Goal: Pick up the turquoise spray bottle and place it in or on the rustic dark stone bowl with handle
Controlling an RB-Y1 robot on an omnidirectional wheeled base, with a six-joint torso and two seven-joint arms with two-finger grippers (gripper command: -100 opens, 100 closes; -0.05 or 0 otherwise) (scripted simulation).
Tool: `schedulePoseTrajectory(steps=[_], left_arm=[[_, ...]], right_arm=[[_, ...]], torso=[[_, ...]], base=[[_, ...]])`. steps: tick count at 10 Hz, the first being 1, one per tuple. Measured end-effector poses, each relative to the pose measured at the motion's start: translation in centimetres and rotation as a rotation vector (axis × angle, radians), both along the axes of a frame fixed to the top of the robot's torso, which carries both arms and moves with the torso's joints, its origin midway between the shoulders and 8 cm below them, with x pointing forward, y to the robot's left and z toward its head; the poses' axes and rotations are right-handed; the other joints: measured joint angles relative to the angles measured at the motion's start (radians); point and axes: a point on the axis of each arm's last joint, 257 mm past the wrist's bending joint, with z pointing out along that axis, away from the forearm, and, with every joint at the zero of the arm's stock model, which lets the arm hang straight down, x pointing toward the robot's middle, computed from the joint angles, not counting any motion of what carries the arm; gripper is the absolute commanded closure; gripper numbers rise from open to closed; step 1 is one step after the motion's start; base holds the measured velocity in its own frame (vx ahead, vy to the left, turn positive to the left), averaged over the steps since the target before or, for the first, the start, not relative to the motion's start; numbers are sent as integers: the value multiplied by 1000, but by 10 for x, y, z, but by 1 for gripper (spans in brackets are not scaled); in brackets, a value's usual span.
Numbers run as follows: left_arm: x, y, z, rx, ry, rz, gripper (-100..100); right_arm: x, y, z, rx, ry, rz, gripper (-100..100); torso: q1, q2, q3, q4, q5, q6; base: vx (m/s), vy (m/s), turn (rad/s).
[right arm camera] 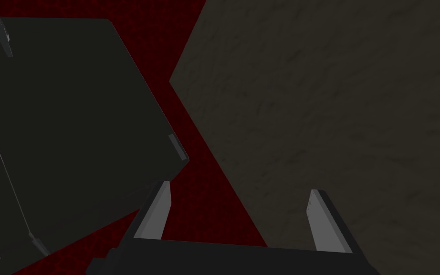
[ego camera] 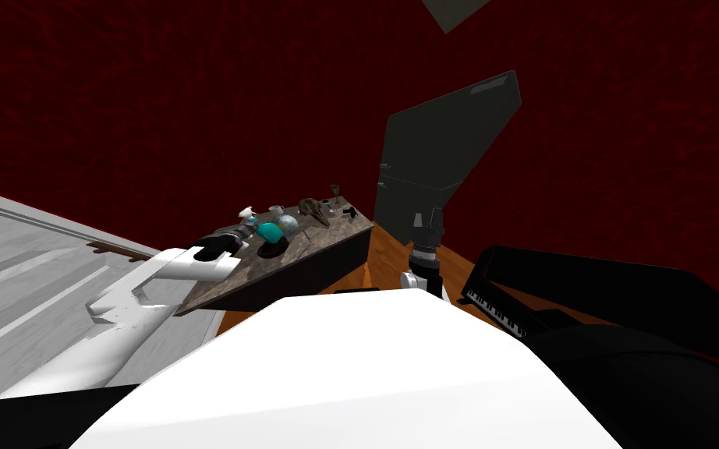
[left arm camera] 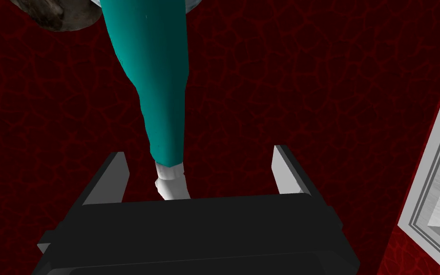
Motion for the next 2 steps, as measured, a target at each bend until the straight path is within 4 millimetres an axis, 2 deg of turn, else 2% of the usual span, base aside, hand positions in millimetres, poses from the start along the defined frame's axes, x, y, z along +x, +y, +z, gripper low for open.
schedulePoseTrajectory(steps=[2], left_arm=[[0,0,0,0,0,0,0]], right_arm=[[0,0,0,0,0,0,0]], torso=[[0,0,0,0,0,0]], base=[[0,0,0]])
